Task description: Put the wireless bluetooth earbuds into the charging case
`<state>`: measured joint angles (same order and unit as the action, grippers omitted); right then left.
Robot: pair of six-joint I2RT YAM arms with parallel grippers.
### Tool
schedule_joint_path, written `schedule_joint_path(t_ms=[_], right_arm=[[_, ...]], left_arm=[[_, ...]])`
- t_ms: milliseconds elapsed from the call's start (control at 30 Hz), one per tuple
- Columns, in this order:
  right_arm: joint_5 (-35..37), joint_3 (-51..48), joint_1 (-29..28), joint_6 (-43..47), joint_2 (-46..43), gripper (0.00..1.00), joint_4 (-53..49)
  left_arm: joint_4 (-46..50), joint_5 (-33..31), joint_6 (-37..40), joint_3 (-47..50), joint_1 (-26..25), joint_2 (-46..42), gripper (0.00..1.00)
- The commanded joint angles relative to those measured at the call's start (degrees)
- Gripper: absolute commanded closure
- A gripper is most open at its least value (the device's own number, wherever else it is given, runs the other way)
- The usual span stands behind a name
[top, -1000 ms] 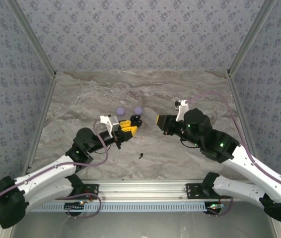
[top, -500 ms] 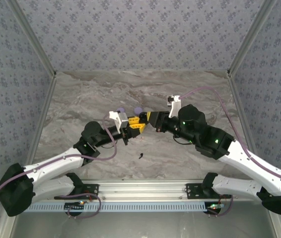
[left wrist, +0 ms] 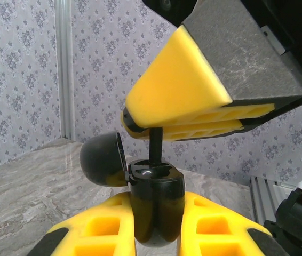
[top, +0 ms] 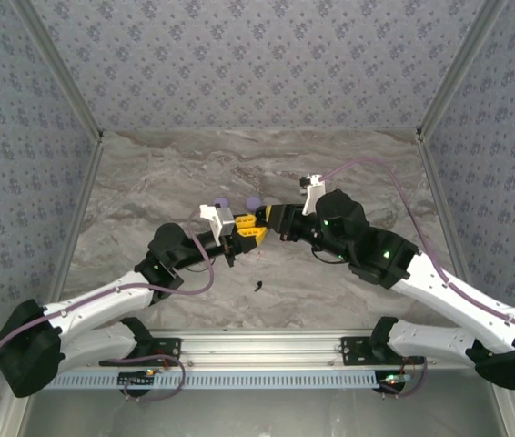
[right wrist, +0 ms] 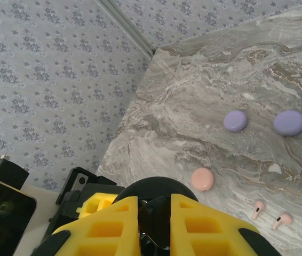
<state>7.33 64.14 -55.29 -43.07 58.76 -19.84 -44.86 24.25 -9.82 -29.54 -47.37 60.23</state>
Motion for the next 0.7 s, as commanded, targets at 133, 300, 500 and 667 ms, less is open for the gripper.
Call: schedule_joint_path(t_ms=[133, 300, 500, 667], right_arm=[[0.40, 1.29, -0.50, -0.02, -0.20, 0.82, -1.34], [-0.28, 0.87, -0.52, -0.72, -0.32, 0.82, -1.31], [-1.69, 0.05, -0.74, -1.83, -0.43, 0.82, -0.36], [-2.13, -0.59, -0.89, -2.54, -0.97, 0.82, 0.66]], left_arm=[[-2.51, 0.43, 1.10, -2.16, -0.35, -0.37, 1.00], [-2.58, 0.10, 1.05, -2.08, -0.29, -0.46, 1.00], [-2.78, 0.18, 1.12, -2.01, -0.28, -0.46, 1.00], [-2.95, 0.18, 1.04, -1.97, -0.27, -0.46, 1.00]])
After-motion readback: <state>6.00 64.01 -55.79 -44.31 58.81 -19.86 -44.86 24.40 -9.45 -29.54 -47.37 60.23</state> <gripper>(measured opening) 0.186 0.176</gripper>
